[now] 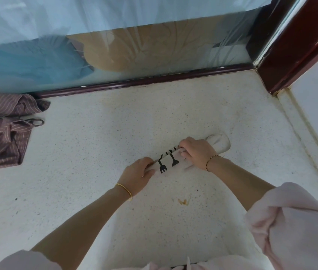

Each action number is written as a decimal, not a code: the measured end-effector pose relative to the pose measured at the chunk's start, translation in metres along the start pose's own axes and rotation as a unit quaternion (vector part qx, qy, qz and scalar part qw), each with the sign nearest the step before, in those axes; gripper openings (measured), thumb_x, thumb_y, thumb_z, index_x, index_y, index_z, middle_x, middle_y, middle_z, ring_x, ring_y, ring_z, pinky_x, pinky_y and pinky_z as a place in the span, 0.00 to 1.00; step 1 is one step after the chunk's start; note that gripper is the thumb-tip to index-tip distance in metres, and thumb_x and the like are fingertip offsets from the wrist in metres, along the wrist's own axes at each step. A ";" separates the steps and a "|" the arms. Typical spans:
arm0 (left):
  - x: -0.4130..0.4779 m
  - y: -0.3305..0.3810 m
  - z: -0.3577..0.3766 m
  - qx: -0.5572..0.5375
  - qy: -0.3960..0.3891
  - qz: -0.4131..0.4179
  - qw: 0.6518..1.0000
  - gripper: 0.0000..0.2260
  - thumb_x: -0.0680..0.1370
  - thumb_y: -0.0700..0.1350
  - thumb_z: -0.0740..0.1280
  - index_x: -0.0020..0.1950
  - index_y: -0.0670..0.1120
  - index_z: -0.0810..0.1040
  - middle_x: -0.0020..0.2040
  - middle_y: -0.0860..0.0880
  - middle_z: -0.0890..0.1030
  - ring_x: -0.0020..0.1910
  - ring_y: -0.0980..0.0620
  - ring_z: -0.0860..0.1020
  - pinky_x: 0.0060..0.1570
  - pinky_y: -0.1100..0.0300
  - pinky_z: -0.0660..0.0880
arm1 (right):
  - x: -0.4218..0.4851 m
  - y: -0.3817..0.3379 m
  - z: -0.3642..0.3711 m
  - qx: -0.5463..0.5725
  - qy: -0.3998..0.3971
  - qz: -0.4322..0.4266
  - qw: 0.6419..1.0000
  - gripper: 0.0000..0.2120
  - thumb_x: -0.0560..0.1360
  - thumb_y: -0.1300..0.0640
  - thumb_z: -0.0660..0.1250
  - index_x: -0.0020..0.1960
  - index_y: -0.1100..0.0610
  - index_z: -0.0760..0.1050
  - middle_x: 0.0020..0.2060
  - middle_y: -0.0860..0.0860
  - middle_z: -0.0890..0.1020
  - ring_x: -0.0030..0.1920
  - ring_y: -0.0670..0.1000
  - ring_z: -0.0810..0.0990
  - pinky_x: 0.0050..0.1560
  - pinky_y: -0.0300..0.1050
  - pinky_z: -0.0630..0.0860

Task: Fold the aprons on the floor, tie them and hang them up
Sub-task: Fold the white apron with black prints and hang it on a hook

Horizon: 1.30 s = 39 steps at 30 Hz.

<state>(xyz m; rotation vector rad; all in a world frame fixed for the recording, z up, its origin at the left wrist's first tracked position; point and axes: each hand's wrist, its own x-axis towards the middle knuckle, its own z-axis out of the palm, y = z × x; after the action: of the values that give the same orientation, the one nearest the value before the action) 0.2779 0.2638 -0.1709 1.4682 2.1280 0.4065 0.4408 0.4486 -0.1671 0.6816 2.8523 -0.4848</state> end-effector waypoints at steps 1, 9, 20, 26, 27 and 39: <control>0.002 0.000 0.000 -0.018 0.001 -0.019 1.000 0.11 0.80 0.48 0.60 0.61 0.46 0.72 0.54 0.49 0.74 0.49 0.51 0.75 0.50 0.63 0.70 | 0.003 0.000 0.001 -0.007 -0.007 0.007 1.000 0.13 0.81 0.54 0.54 0.60 0.58 0.70 0.52 0.53 0.75 0.42 0.54 0.76 0.40 0.42 0.61; 0.024 0.009 0.001 -0.014 -0.019 -0.163 0.986 0.07 0.80 0.48 0.57 0.53 0.45 0.70 0.51 0.46 0.73 0.42 0.49 0.74 0.44 0.60 0.72 | 0.030 -0.011 0.004 -0.033 -0.063 0.108 0.992 0.11 0.79 0.59 0.57 0.61 0.54 0.65 0.53 0.54 0.72 0.38 0.53 0.72 0.45 0.44 0.65; 0.038 0.048 0.000 0.256 -0.061 0.080 0.961 0.22 0.78 0.54 0.62 0.67 0.43 0.65 0.61 0.46 0.69 0.57 0.47 0.69 0.56 0.56 0.69 | 0.052 -0.026 -0.013 -0.009 -0.129 0.206 0.970 0.11 0.79 0.57 0.59 0.60 0.56 0.70 0.56 0.55 0.72 0.50 0.57 0.77 0.50 0.47 0.67; 0.056 0.055 -0.002 0.356 -0.090 0.089 0.926 0.15 0.78 0.43 0.63 0.63 0.41 0.67 0.56 0.44 0.73 0.52 0.46 0.74 0.41 0.57 0.67 | 0.038 -0.021 -0.009 0.049 -0.080 0.207 0.974 0.10 0.79 0.53 0.60 0.59 0.51 0.72 0.55 0.51 0.75 0.51 0.53 0.77 0.49 0.45 0.70; 0.058 0.056 -0.002 0.372 -0.093 0.094 0.919 0.14 0.77 0.41 0.63 0.62 0.41 0.67 0.55 0.44 0.74 0.51 0.46 0.75 0.40 0.57 0.66 | 0.033 -0.018 -0.008 0.094 -0.057 0.215 0.970 0.12 0.78 0.55 0.61 0.61 0.52 0.72 0.56 0.51 0.76 0.53 0.53 0.77 0.51 0.45 0.72; 0.061 0.070 -0.013 0.077 -0.111 -0.117 0.984 0.04 0.76 0.44 0.63 0.49 0.47 0.70 0.43 0.50 0.74 0.45 0.46 0.74 0.40 0.60 0.68 | -0.063 -0.025 -0.016 0.396 0.232 0.383 0.802 0.11 0.77 0.61 0.62 0.58 0.59 0.74 0.53 0.51 0.77 0.48 0.49 0.77 0.51 0.44 0.76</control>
<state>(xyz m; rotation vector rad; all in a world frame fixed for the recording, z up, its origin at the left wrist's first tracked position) 0.3078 0.3469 -0.1387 1.2575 2.1535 -0.0081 0.4836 0.4069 -0.1306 2.2145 2.2627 -1.5118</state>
